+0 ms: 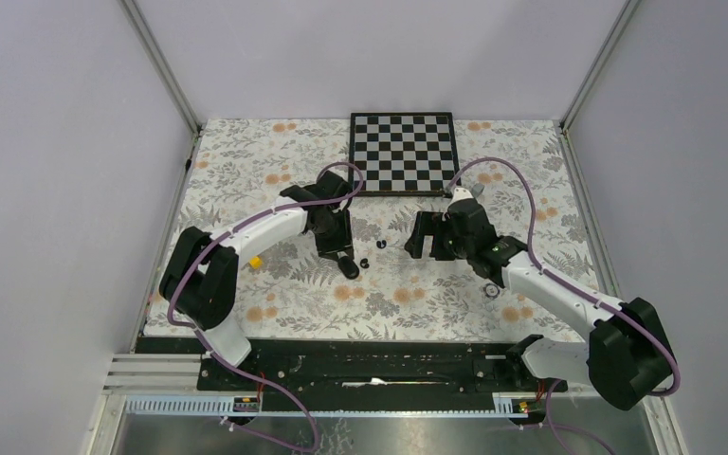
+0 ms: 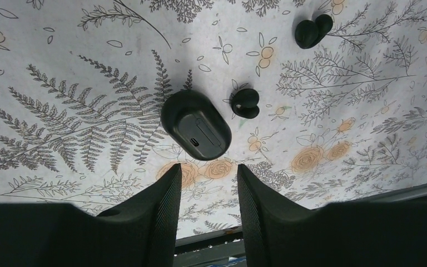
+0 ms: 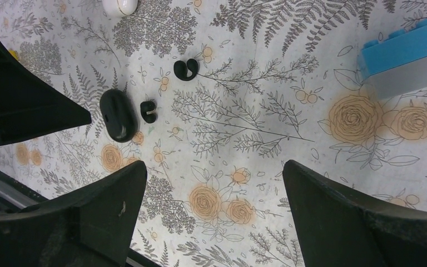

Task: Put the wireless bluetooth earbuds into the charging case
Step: Place the charging case at the center of the board, then adjust the charging case at the center of the board.

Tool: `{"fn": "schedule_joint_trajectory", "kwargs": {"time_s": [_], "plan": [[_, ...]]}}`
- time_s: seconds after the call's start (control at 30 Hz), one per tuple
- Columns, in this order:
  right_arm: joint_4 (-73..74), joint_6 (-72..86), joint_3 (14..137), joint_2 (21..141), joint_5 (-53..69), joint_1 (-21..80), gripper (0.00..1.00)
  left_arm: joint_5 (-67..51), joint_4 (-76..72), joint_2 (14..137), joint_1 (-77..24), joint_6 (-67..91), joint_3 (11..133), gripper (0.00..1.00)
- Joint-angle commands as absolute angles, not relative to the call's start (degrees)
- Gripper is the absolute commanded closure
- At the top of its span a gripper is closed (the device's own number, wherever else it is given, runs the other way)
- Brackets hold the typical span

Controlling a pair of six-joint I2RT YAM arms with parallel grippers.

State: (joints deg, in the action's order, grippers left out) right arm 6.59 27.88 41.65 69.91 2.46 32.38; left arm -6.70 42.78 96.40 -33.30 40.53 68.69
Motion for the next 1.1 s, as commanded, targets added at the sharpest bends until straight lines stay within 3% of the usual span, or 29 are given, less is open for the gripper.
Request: {"fn": "schedule_joint_trajectory", "kwargs": {"time_s": [0.0,0.1,0.27,0.4,0.53,0.77,1.07], "plan": [[-1.3,29.8,39.7,68.3,2.8,33.9,0.00,-7.6,41.6,92.8,-33.1,40.1,71.2,0.58],[2.2,29.8,44.6,72.7,6.7,35.4,0.00,-8.6,41.5,89.9,-30.0,39.8,70.1,0.57],[6.2,21.1,52.2,79.9,-5.4,48.7,0.00,-12.2,41.6,84.2,-19.9,38.4,65.9,0.57],[9.1,17.6,58.6,87.6,-8.6,52.8,0.00,-14.1,43.0,79.7,-10.4,36.3,63.0,0.54],[10.8,15.4,64.1,94.6,-7.3,54.1,0.07,-16.9,43.7,77.6,-4.2,34.0,61.3,0.53],[13.3,10.8,71.3,103.3,-6.6,56.7,0.22,-19.3,42.7,77.7,-2.6,33.5,58.5,0.53],[15.6,5.4,76.8,110.8,-15.6,61.6,0.31,-19.7,42.0,78.1,-2.0,33.0,57.9,0.53]]}}
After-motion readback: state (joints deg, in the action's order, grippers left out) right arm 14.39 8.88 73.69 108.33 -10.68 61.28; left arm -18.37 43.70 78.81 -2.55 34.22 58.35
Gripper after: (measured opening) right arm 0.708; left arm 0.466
